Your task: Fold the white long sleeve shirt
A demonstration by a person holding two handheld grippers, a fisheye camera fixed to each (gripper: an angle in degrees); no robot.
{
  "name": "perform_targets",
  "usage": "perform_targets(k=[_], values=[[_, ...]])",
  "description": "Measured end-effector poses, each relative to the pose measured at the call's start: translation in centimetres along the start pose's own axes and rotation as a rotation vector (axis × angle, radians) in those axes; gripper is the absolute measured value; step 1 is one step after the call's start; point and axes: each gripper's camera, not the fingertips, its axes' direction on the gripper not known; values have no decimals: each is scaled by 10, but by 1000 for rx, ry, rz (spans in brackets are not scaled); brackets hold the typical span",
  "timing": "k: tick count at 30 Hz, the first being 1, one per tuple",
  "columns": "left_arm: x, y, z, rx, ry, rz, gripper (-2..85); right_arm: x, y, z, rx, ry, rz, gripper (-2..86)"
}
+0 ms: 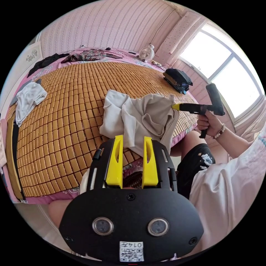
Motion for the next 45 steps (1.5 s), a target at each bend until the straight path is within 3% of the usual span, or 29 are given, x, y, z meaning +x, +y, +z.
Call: perform_targets(k=[5,9,15,21,25,30,31,36,40,42,45], values=[[9,-10,16,-92,-109,-9,109,46,39,-12,-33,81,254,17],[5,-4,25,-261,-156,-81,21,57,56,-23,71,82,352,34],[18,25,-32,-219,-68,-104,-4,49,46,-8,42,256,247,101],[43,64,-100,-154,-79,-106,-6,27,52,25,-114,505,63,55],[49,83,-167,26,-30,-147,-7,25,73,5,-112,381,87,6],[49,90,-260,267,-2,-127,-8,46,95,-91,242,-199,253,3],[49,89,-288,336,-15,-116,-8,44,94,-103,280,-241,247,2],[65,82,-410,574,-42,-12,-9,-21,70,-236,603,-495,-9,2],[106,77,-520,793,-36,125,-9,-84,78,-353,865,-506,-244,2],[125,72,-551,845,-18,162,-9,-130,101,-420,1003,-300,-371,2],[159,68,-589,946,-1,216,-9,-163,127,-474,1100,-193,-406,2]])
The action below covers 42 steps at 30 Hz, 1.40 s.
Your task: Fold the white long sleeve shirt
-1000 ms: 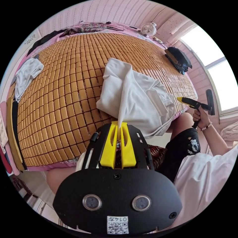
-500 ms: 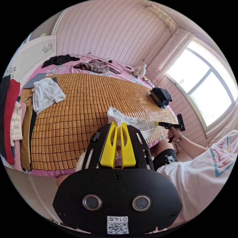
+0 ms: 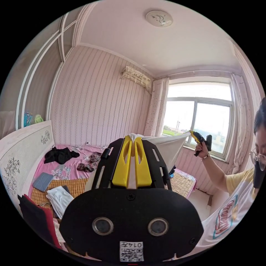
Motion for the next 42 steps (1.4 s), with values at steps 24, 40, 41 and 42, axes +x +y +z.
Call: perform_targets(k=[24,40,41,42], values=[[66,-95,-133,193,-78,117,-8,-143,-51,-29,-100,142,-348,1],[1,-147,29,181,-172,83,-10,-11,-76,88,191,-136,-60,3],[-1,-143,31,176,-167,89,-10,-12,-67,88,171,-151,-118,3],[-7,-130,37,157,-159,90,-10,-8,-52,90,129,-139,-161,3]])
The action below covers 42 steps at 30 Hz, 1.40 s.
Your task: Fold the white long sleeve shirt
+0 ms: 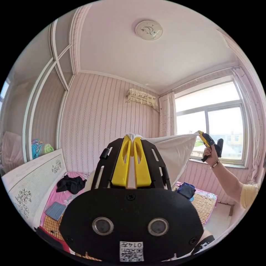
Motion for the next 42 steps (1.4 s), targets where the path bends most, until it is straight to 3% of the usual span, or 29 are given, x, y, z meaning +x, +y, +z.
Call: perform_targets(k=[4,9,12,16,21,31,35,42], values=[[-26,99,31,-213,12,-18,-10,27,83,-7,-168,95,20,4],[-60,270,68,-557,14,-154,-10,87,268,-36,-475,300,292,4],[-77,367,91,-776,58,-341,-10,116,361,-47,-692,405,505,5],[-92,471,104,-982,47,-534,-10,135,435,-55,-882,491,625,6],[-97,547,111,-1241,32,-556,-9,151,503,-70,-1124,565,755,6],[-116,583,148,-1431,-11,-437,-2,182,536,-100,-1097,531,954,7],[-128,592,157,-1430,-32,-455,23,203,553,-117,-986,524,1121,7],[-137,597,168,-1476,-112,-374,51,225,559,-106,-1049,544,1100,7]])
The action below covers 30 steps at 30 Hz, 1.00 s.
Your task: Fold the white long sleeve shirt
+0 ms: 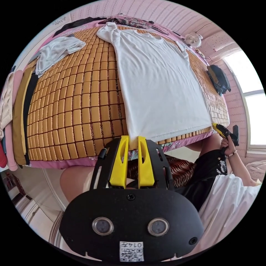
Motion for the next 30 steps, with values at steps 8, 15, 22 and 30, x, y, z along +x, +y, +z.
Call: perform_targets(k=[8,15,22,30], values=[[-11,-12,11,21,-13,12,0,8,-7,-6,43,-11,13,6],[-25,-11,14,46,-27,-18,-6,12,1,-12,63,-3,14,6],[-51,-1,13,89,61,-92,-7,20,20,-18,105,-62,32,7],[-67,11,21,72,111,-104,-2,29,49,-19,141,-133,96,7]])
